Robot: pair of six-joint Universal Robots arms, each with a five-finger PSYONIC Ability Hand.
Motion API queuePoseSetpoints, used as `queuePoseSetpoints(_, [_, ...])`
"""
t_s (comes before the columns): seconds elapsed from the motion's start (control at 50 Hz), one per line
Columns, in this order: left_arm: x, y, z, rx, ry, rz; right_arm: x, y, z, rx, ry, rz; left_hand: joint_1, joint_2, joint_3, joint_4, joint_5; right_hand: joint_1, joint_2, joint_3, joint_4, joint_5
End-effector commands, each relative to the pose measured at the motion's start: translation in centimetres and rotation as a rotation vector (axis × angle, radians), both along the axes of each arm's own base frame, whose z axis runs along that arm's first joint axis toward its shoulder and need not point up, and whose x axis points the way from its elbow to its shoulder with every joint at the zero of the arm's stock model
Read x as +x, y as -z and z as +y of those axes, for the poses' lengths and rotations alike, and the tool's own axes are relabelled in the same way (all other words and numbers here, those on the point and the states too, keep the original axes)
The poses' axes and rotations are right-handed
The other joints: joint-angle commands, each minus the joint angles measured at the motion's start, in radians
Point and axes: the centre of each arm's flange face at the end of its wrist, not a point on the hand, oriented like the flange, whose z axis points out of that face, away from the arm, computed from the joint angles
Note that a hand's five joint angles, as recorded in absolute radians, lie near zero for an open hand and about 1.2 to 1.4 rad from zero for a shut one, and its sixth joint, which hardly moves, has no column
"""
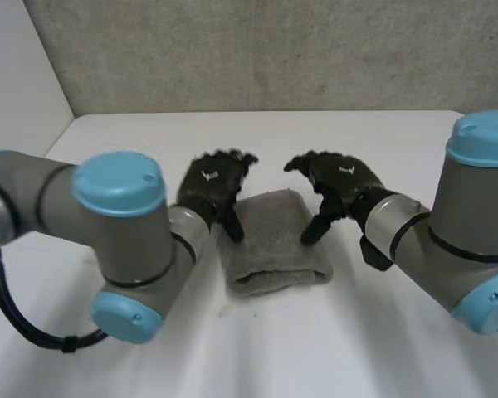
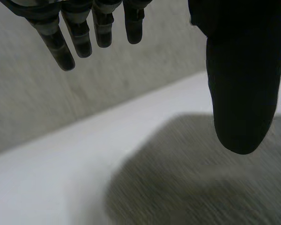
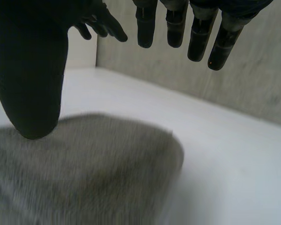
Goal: Fold the laundry
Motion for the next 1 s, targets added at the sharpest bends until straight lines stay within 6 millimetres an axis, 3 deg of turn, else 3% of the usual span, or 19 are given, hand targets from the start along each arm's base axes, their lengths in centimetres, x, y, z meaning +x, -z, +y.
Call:
queuePoseSetpoints(0.02, [-0.1, 4.7, 0.8, 0.131, -0.006, -0.109, 0.6, 4.9, -1.6, 0.051, -0.050, 0.136, 0.009, 0.013, 0.012, 0.023, -0.012, -0.039, -0.057, -0.038, -0.060, -0.061])
queuePoseSetpoints(0.12, [0.2, 6.0, 1.2, 0.158, -0.006, -0.139, 1.0, 7.6, -2.5, 0.050, -0.071, 0.210, 0.006, 0.010, 0.009, 0.020, -0.015, -0.039, -0.057, -0.038, -0.060, -0.061])
queuePoseSetpoints(0.28, [0.8, 7.1, 1.9, 0.189, -0.005, -0.169, 1.3, 7.6, -3.1, 0.016, -0.079, 0.228, -0.003, 0.001, 0.001, 0.011, -0.024, -0.039, -0.057, -0.038, -0.060, -0.061])
queuePoseSetpoints(0.34, [0.7, 6.5, 1.8, 0.177, -0.004, -0.157, 1.3, 7.4, -3.1, 0.015, -0.078, 0.228, -0.009, -0.005, -0.005, 0.006, -0.030, -0.039, -0.057, -0.038, -0.060, -0.061])
queuePoseSetpoints(0.4, [0.7, 4.3, 1.3, 0.138, -0.014, -0.112, 1.3, 6.5, -3.1, -0.006, -0.073, 0.219, -0.010, -0.006, -0.006, 0.005, -0.030, -0.039, -0.057, -0.038, -0.060, -0.061])
queuePoseSetpoints(0.44, [0.9, 0.7, 1.0, 0.066, -0.023, -0.052, 1.0, 3.5, -3.3, -0.077, -0.042, 0.190, -0.009, -0.005, -0.005, 0.006, -0.030, -0.039, -0.057, -0.038, -0.060, -0.061])
queuePoseSetpoints(0.46, [0.9, 0.7, 1.0, 0.066, -0.023, -0.052, 1.0, 3.4, -3.3, -0.078, -0.041, 0.189, -0.009, -0.005, -0.005, 0.006, -0.030, -0.039, -0.057, -0.038, -0.060, -0.061])
queuePoseSetpoints(0.48, [1.1, -1.3, 0.8, 0.029, -0.031, -0.018, 0.7, 1.4, -3.4, -0.130, -0.004, 0.175, -0.009, -0.005, -0.005, 0.006, -0.030, -0.039, -0.057, -0.038, -0.060, -0.061])
queuePoseSetpoints(0.5, [1.1, -1.4, 0.8, 0.028, -0.032, -0.017, 0.1, -0.8, -3.6, -0.183, 0.058, 0.163, -0.009, -0.005, -0.005, 0.006, -0.030, -0.039, -0.057, -0.038, -0.060, -0.061])
queuePoseSetpoints(0.52, [1.6, -3.7, 0.6, -0.016, -0.044, 0.019, 0.1, -0.9, -3.6, -0.183, 0.058, 0.163, -0.009, -0.005, -0.005, 0.006, -0.030, -0.039, -0.057, -0.038, -0.060, -0.061])
queuePoseSetpoints(0.54, [2.4, -6.1, 0.1, -0.064, -0.068, 0.056, -0.8, -3.1, -4.0, -0.235, 0.135, 0.152, -0.009, -0.005, -0.005, 0.006, -0.030, -0.039, -0.057, -0.038, -0.060, -0.061])
queuePoseSetpoints(0.56, [2.4, -6.1, 0.1, -0.064, -0.068, 0.056, -0.8, -3.1, -4.0, -0.236, 0.135, 0.152, -0.009, -0.005, -0.005, 0.006, -0.030, -0.039, -0.057, -0.038, -0.060, -0.061])
queuePoseSetpoints(0.6, [4.8, -10.5, -0.5, -0.127, -0.124, 0.096, -2.7, -7.6, -4.3, -0.334, 0.281, 0.124, -0.003, 0.001, 0.001, 0.011, -0.024, -0.039, -0.057, -0.038, -0.060, -0.061])
queuePoseSetpoints(0.62, [4.8, -10.5, -0.5, -0.128, -0.124, 0.096, -2.7, -7.6, -4.3, -0.334, 0.282, 0.124, -0.003, 0.001, 0.001, 0.011, -0.024, -0.039, -0.057, -0.038, -0.060, -0.061])
queuePoseSetpoints(0.66, [7.2, -14.0, -1.0, -0.154, -0.186, 0.101, -4.2, -11.1, -3.5, -0.400, 0.373, 0.099, -0.003, 0.001, 0.001, 0.011, -0.024, -0.039, -0.057, -0.038, -0.060, -0.061])
queuePoseSetpoints(0.68, [7.2, -14.0, -1.0, -0.154, -0.186, 0.101, -4.2, -11.2, -3.5, -0.401, 0.374, 0.099, -0.003, 0.001, 0.001, 0.011, -0.024, -0.039, -0.057, -0.038, -0.060, -0.061])
queuePoseSetpoints(0.72, [8.2, -15.4, -1.2, -0.150, -0.214, 0.096, -5.5, -13.7, -2.7, -0.428, 0.410, 0.086, -0.006, -0.002, -0.002, 0.008, -0.027, -0.039, -0.057, -0.038, -0.060, -0.061])
queuePoseSetpoints(0.8, [10.7, -17.5, -0.9, -0.089, -0.245, 0.059, -6.5, -14.5, -2.2, -0.406, 0.426, 0.100, -0.009, -0.005, -0.005, 0.006, -0.030, -0.039, -0.057, -0.038, -0.060, -0.061])
queuePoseSetpoints(1.0, [11.4, -17.1, -0.3, -0.017, -0.179, 0.047, -6.7, -14.7, -1.8, -0.378, 0.422, 0.120, -0.009, -0.005, -0.005, 0.006, -0.030, -0.039, -0.057, -0.038, -0.060, -0.061])
